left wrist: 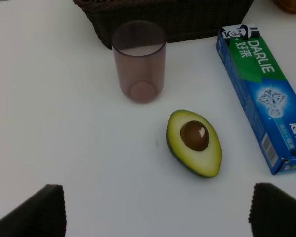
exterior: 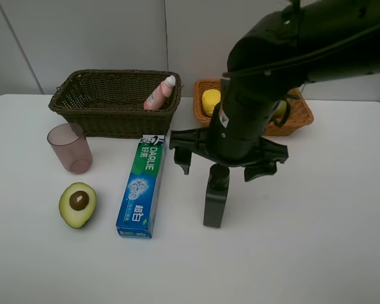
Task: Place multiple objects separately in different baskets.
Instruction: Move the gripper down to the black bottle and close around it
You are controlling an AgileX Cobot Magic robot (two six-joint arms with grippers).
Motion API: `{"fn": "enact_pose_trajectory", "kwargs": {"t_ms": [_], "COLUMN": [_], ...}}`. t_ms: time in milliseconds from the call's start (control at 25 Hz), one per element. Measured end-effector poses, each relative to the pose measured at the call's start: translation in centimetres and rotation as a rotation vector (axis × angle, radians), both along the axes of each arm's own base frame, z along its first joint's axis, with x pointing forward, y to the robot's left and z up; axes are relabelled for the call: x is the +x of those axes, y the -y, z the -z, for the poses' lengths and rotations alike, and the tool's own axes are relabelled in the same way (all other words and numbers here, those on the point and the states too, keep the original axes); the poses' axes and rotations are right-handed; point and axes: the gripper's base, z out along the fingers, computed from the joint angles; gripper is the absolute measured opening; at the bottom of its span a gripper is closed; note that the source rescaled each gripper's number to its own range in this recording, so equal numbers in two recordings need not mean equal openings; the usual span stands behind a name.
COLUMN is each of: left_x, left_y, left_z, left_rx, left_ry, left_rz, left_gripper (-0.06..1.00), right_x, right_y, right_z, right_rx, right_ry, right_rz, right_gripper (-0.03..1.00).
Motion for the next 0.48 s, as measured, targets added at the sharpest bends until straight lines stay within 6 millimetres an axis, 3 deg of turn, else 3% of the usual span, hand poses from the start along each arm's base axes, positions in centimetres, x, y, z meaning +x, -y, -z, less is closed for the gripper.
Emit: {"fn": "enact_pose_trajectory", "kwargs": {"t_ms": [480], "left_x": [0.0], "left_y": [0.0], "left_z": [0.0], "left_rx": [0.000], "left_ry": [0.000], "left_rz": [0.000], "left_gripper": [0.98], "right_x": [0.3], "right_y": [-0.6], "right_z": [4.2], "right_rx": [-0.043], "right_ry": [-0.067], "right_rz": [0.006], "right_gripper": [1.00]}}
